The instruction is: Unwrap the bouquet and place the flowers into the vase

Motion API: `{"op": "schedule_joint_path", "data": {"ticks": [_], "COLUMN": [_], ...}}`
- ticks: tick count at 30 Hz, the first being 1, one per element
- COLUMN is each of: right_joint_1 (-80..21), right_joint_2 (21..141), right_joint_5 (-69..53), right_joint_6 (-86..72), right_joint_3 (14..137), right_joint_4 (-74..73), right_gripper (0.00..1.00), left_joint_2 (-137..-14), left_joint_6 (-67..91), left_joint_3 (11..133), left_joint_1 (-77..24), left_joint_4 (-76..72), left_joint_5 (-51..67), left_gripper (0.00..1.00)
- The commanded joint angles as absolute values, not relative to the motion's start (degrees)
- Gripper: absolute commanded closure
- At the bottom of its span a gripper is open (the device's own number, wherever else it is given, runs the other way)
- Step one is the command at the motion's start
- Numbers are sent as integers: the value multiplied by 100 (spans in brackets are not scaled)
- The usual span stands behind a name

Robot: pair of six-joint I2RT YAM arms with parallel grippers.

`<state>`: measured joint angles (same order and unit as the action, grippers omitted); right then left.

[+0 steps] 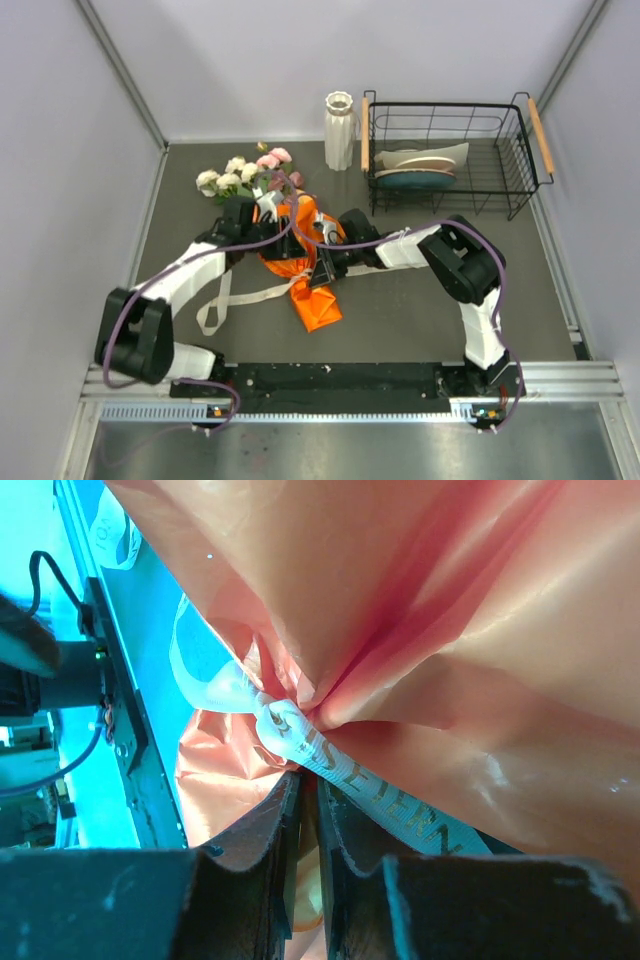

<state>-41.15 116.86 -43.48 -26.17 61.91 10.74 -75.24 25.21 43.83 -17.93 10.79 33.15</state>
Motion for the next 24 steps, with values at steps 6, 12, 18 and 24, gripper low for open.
{"op": "schedule_joint_path", "data": {"ticks": [6,12,18,24], "right_joint_1": [-4034,-4034,-4034,-4025], "right_joint_2": [11786,11768,11777,11778], "right_joint_5": [-3850,-3850,-3850,-3858], "right_joint_6": [-2452,-2461,-2487,-2496], "right_joint_3": [6205,6170,6152,6135], "right_joint_4": [1231,1266,1301,1310], "right_gripper": [88,89,89,89], "left_joint_2": [-9079,-8904,-8816,-8719], "left_joint_6": [2066,2057,2030,1916], "left_joint_3": [5212,4765,4536,4588], "left_joint_1": [-1872,-1934,-2065,-2302], "left_joint_4": [1635,1670,1793,1705], "left_joint_5": [3858,3393,3060,2490], "left_gripper": [53,57,59,50]}}
